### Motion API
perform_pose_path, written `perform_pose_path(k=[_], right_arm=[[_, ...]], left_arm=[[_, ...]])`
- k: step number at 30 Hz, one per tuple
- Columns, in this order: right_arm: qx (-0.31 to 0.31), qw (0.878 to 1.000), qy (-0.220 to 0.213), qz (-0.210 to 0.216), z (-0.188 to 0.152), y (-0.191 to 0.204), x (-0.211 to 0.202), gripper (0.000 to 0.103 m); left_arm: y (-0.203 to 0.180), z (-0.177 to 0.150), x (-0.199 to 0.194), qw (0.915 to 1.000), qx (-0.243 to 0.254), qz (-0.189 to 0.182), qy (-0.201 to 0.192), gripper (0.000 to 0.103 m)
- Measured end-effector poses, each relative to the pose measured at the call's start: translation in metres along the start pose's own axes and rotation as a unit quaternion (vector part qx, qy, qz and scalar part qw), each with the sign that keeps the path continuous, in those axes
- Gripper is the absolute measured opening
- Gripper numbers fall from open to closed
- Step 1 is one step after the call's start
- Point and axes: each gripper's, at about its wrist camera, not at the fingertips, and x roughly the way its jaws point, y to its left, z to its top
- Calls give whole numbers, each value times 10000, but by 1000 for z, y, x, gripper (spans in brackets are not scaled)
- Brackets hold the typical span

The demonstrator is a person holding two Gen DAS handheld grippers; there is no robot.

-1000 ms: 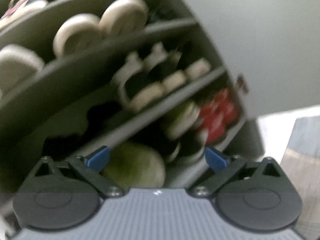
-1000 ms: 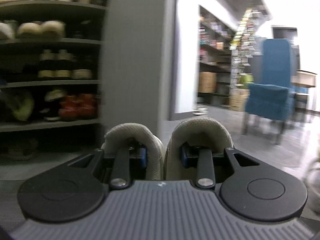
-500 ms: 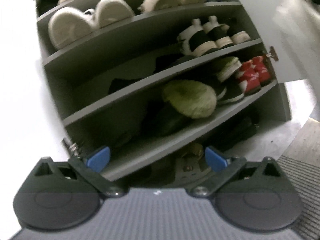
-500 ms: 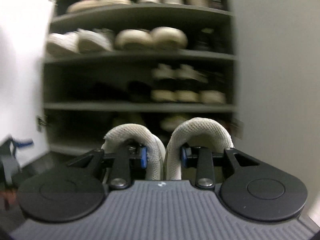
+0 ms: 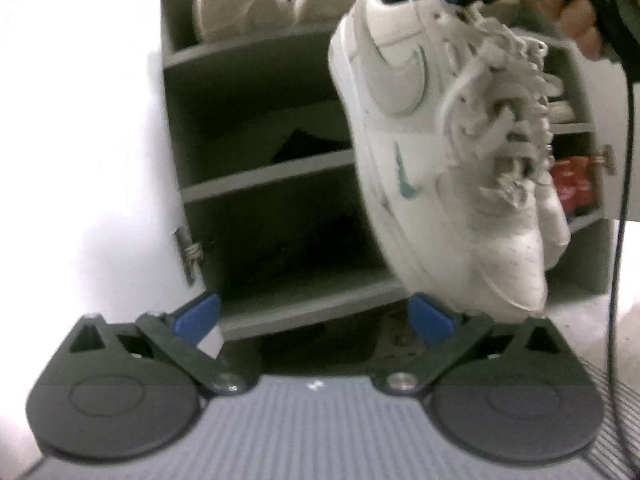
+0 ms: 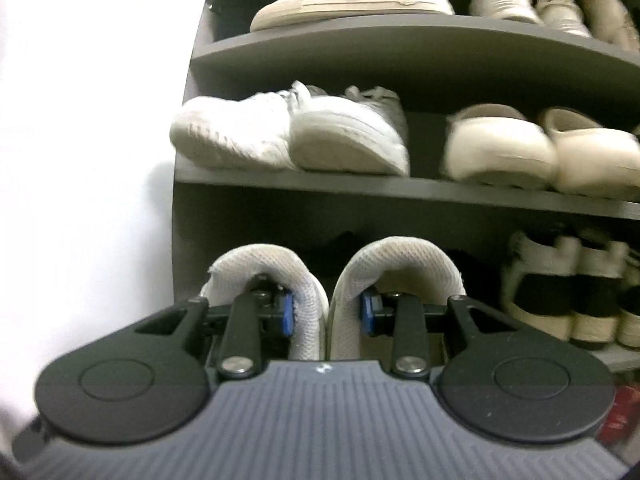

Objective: Organize scattered shoes
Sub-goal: 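Carry the white sneakers up into the cabinet with the right tool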

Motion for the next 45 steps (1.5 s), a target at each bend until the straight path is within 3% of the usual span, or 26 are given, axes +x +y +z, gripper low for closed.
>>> perform_pose_path(k=[4, 9, 12, 17, 24, 29, 35, 43, 45], right_arm=[[136, 9998, 135, -86, 15, 14, 37, 34], [306, 9988, 211, -313, 37, 19, 58, 34], [226, 9983, 365, -389, 41, 24, 72, 34], [186, 9959, 685, -552, 30, 35, 106, 34], [445, 9940, 619, -780, 26, 32, 141, 34], [786, 9881, 923, -944, 25, 17, 175, 34], [916, 9808, 1354, -1061, 30, 8, 196, 35], [914, 9776, 1557, -1079, 29, -5, 201, 38], [914, 9777, 1563, -1059, 28, -9, 200, 39]], left_arm=[[13, 6, 7, 10000, 38, -42, 33, 103], [22, 33, 4, 9984, 361, -406, 165, 103], [16, 44, 11, 9982, 404, -330, 306, 103], [5, 30, 32, 9957, 380, -319, 787, 103], [5, 9, 69, 9917, -20, -146, 1276, 103], [-4, 19, 87, 9915, 37, -182, 1289, 103], [-19, 47, 90, 9952, -222, -176, 937, 103], [-14, 70, 90, 9882, -1012, 23, 1152, 100], [-17, 78, 87, 9888, -942, 58, 1156, 99]])
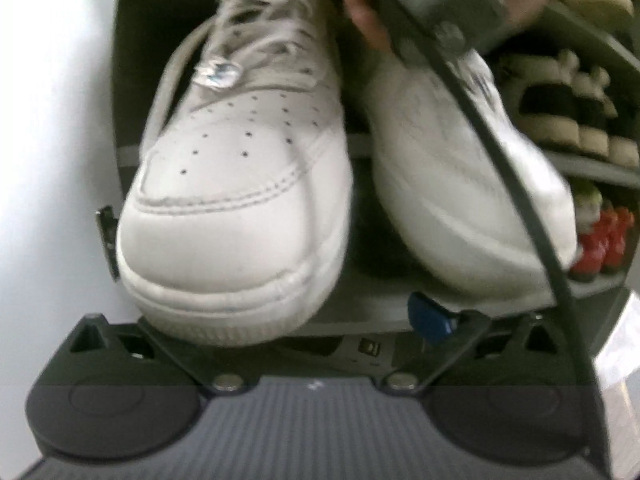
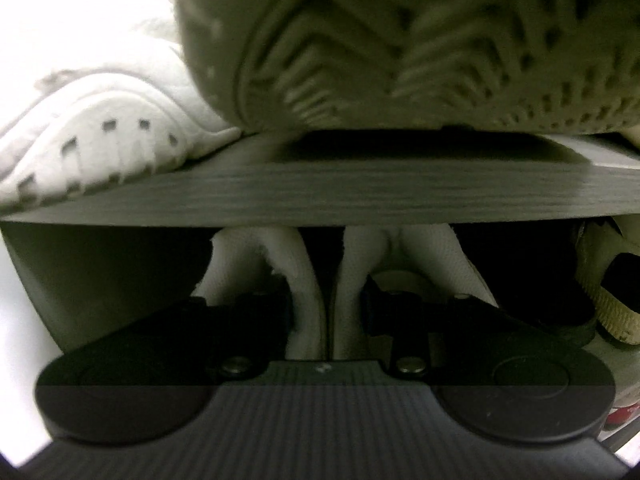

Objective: Organize scattered shoes
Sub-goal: 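Carry the white sneakers up into the cabinet with the right tool, then set the sneakers on the shelf and open the right tool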

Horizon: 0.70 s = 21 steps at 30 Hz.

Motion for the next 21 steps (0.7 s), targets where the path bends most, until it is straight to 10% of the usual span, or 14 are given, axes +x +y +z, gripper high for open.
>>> perform_pose_path(k=[12, 21], right_arm=[[-348, 9970, -231, 645, -4, -34, -37, 83], [370, 9926, -709, 910, -43, -103, -119, 85]], left_arm=[[-2, 37, -17, 9992, 152, -343, 100, 98], [4, 52, -8, 9962, 370, -636, 466, 98]])
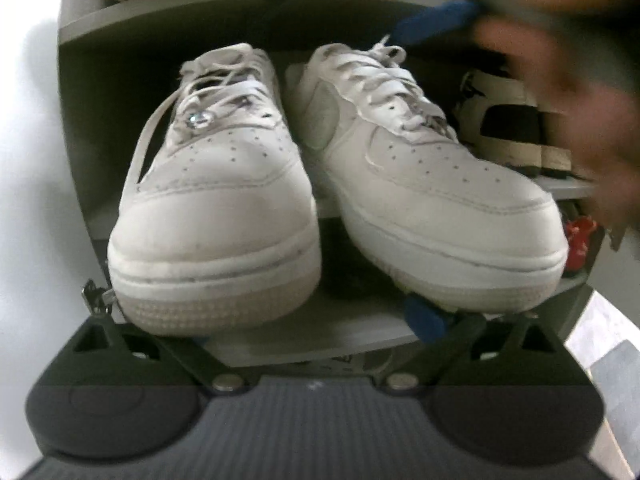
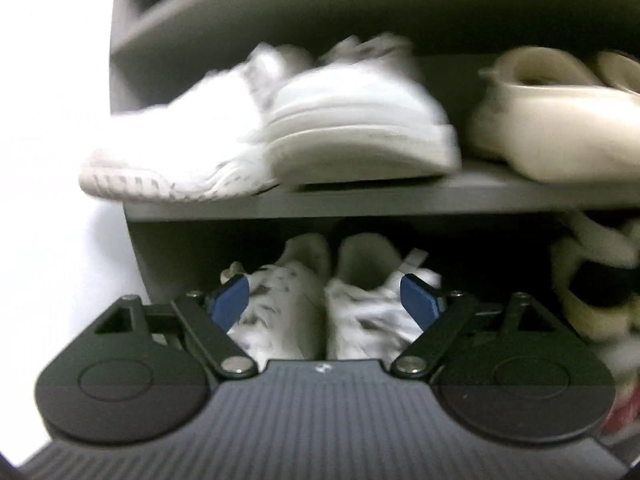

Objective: Organize scattered shoes
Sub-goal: 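Set the sneakers on the shelf and open the right tool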

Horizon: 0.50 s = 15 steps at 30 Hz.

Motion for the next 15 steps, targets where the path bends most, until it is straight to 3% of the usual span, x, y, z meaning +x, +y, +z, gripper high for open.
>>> perform_pose_path(k=[3, 6, 10, 13, 15], right_arm=[[1044, 9943, 38, -202, -13, -12, -31, 85], [1953, 9793, 250, -463, -36, -16, -66, 85], [2558, 9615, 621, -789, -62, -12, -77, 82], [3259, 9391, 805, -740, -80, -22, -77, 81], [3408, 9339, 870, -649, -83, -21, -74, 81]], left_arm=[[-3, 4, 6, 9998, 98, -103, 171, 97], [-5, 5, 12, 9991, 183, -262, 270, 95], [-4, 9, 15, 9986, 202, -339, 347, 92], [-2, 14, 17, 9985, 176, -329, 389, 92], [-1, 17, 17, 9985, 159, -323, 417, 92]])
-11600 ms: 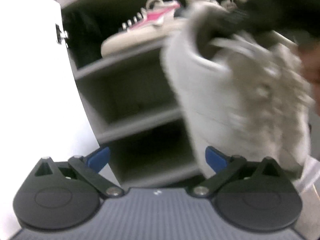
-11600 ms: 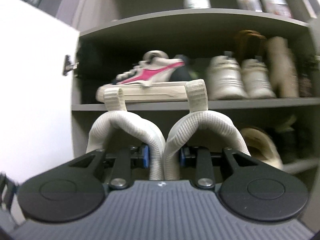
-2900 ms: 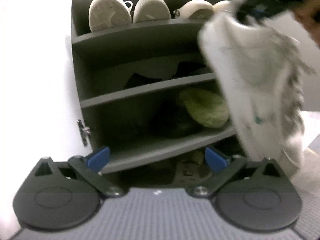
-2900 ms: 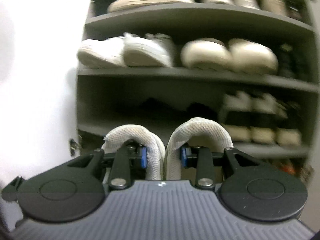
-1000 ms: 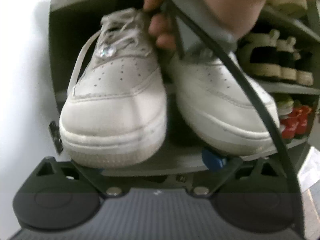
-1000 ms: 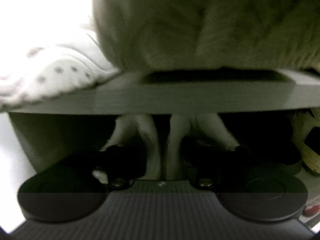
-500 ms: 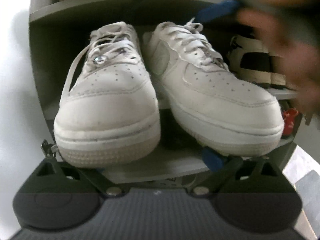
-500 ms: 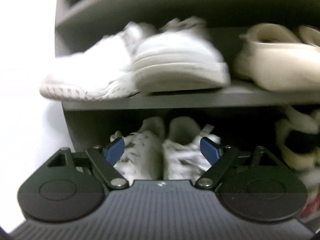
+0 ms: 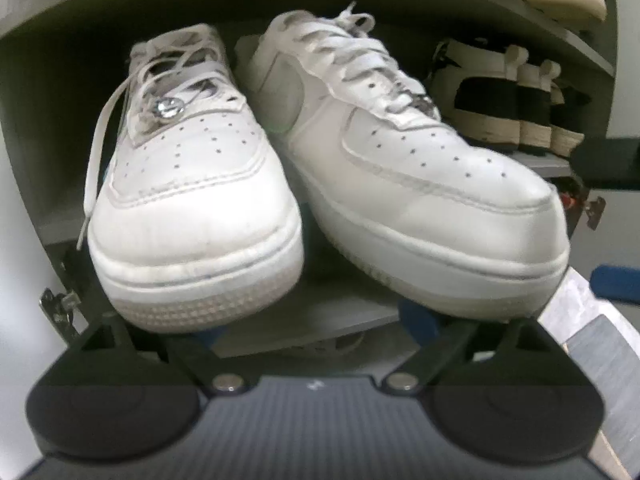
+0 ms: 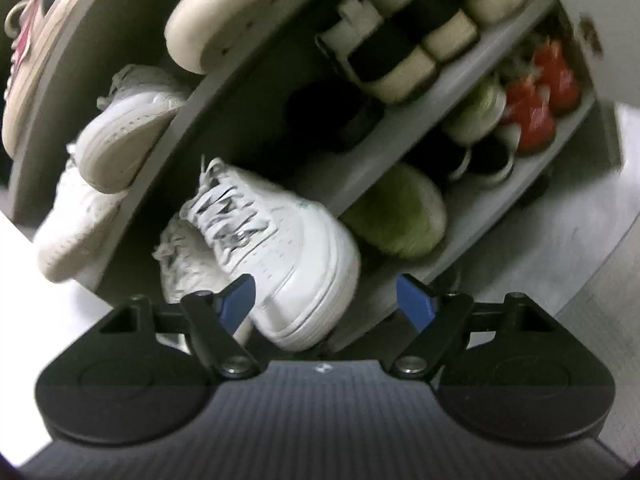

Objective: Organize scattered shoes
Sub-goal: 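Set the sneakers on the shelf and open the right tool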

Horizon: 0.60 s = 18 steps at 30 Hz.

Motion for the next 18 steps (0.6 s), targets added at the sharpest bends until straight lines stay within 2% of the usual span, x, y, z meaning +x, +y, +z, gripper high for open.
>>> perform_pose_path(k=[2, 4, 5, 8, 13, 18], right_arm=[[-13, 9999, 78, 83, -2, 4, 3, 68], [390, 9985, 155, 341, -11, -3, 14, 66], [525, 9977, 148, 410, -13, -4, 15, 60], [560, 9974, -1, 449, -19, 4, 21, 60], [505, 9974, -156, 498, -16, 14, 47, 59], [546, 9952, -462, 664, -19, 11, 60, 60]], left_arm=[[1, 3, 0, 10000, -18, 5, 27, 92], [3, 6, 1, 10000, -37, 11, 54, 91], [4, 7, 1, 10000, -46, 13, 68, 91], [9, 14, 6, 9996, -190, 193, 83, 90], [29, 23, 23, 9955, -743, 560, 189, 88], [37, 21, 25, 9933, -807, 801, 194, 92]])
